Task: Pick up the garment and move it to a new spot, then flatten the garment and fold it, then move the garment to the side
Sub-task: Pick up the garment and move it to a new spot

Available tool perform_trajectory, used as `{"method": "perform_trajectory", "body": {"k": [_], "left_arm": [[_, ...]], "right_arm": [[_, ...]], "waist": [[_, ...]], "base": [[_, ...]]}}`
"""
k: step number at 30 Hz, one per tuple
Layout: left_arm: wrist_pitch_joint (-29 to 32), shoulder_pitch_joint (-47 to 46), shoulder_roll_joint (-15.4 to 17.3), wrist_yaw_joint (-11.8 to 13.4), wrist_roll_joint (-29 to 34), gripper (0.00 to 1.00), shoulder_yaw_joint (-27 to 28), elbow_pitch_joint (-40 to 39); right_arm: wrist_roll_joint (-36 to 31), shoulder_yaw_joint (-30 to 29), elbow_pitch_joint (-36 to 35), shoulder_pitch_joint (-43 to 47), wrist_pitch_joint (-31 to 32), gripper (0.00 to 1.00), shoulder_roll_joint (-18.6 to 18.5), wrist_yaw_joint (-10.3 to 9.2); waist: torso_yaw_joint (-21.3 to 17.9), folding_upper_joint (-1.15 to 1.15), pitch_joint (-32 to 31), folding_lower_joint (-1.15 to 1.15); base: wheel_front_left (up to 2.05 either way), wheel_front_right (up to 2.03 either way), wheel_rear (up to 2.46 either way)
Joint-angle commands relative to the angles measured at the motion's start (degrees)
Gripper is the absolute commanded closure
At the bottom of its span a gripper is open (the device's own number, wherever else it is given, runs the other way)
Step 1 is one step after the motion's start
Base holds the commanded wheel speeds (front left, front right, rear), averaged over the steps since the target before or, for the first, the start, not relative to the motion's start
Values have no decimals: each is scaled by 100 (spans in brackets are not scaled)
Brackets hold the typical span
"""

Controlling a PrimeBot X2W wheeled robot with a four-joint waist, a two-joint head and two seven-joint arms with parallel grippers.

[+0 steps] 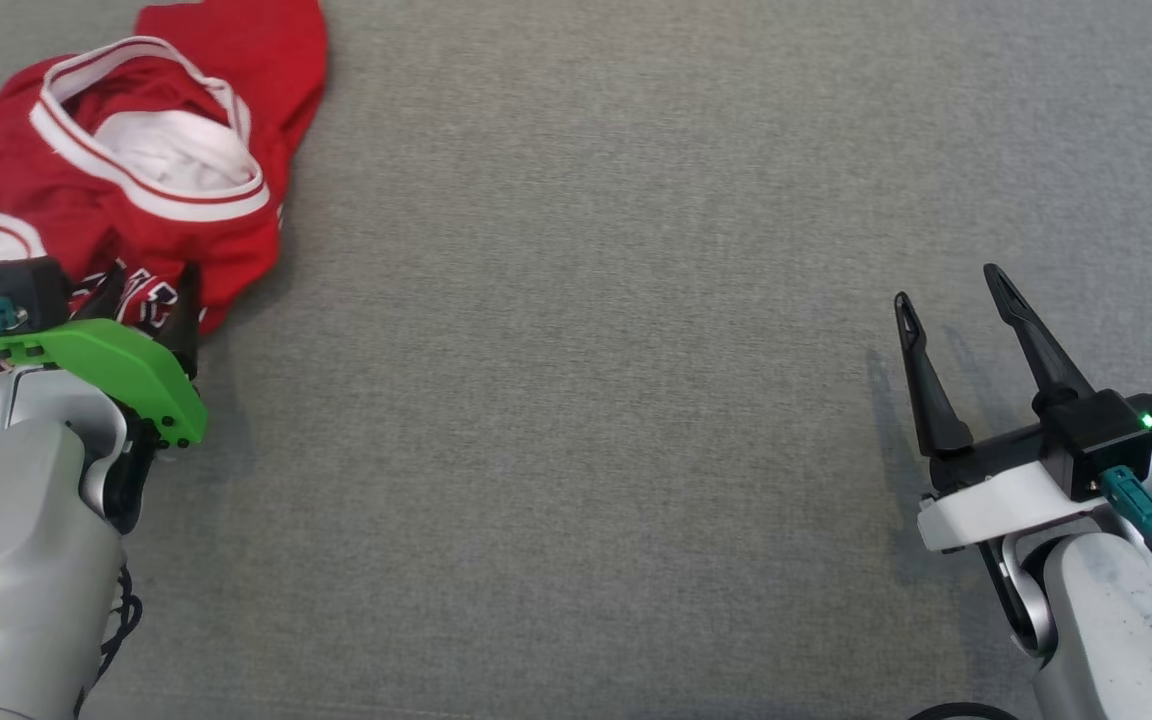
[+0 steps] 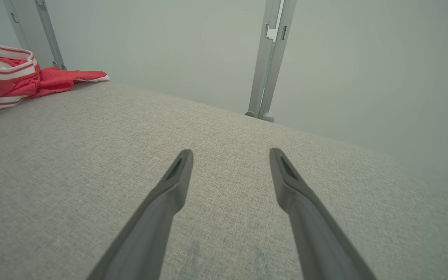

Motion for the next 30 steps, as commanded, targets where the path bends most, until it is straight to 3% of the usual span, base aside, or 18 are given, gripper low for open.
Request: {"method": "perform_trajectory", "body": {"k": [1, 2, 3, 6, 11, 17, 26, 29, 30], "left_arm": [[13, -99, 48, 14, -64, 0, -28, 90], [-20, -146, 99, 14, -65, 0, -93, 168], [-40, -182, 143, 14, -17, 100, -201, 221], [-135, -209, 200, 14, -162, 100, -381, 260], [-698, -229, 234, 14, -432, 100, -93, 377], [-848, 0, 425, 14, -458, 100, 89, -227], [-517, 208, 1472, 284, -601, 100, 524, -1908], [-193, 320, 1903, 515, -745, 100, 754, -2831], [58, 408, 2135, 654, -873, 100, 881, -3569]], "right_arm": [[9, 5, -44, -54, -17, 0, 2, -8], [20, -1, -59, -41, -17, 0, 8, -8], [35, -11, -79, -31, -17, 0, 21, -8], [62, -45, -82, 36, -17, 0, 63, -8], [119, -129, -3, 256, -17, 0, 199, -8], [182, -279, 91, 634, -17, 0, 347, -8], [315, -329, 137, 897, -17, 0, 510, -8], [375, -328, 162, 934, -17, 0, 546, -8], [405, -340, 170, 978, -17, 0, 559, -8]], "waist": [[-570, 0, 405, -1], [-591, 0, 388, -1], [-604, 0, 373, -1], [-612, 0, 278, -1], [-561, 0, -23, -1], [-386, 0, -438, -1], [-342, 0, -853, -1], [-410, 0, -942, -1], [-471, 0, -982, -1]], "base": [[0, 0, 0], [0, 0, 0], [0, 0, 0], [0, 0, 0], [0, 0, 0], [0, 0, 0], [0, 0, 0], [0, 0, 0], [0, 0, 0]]}}
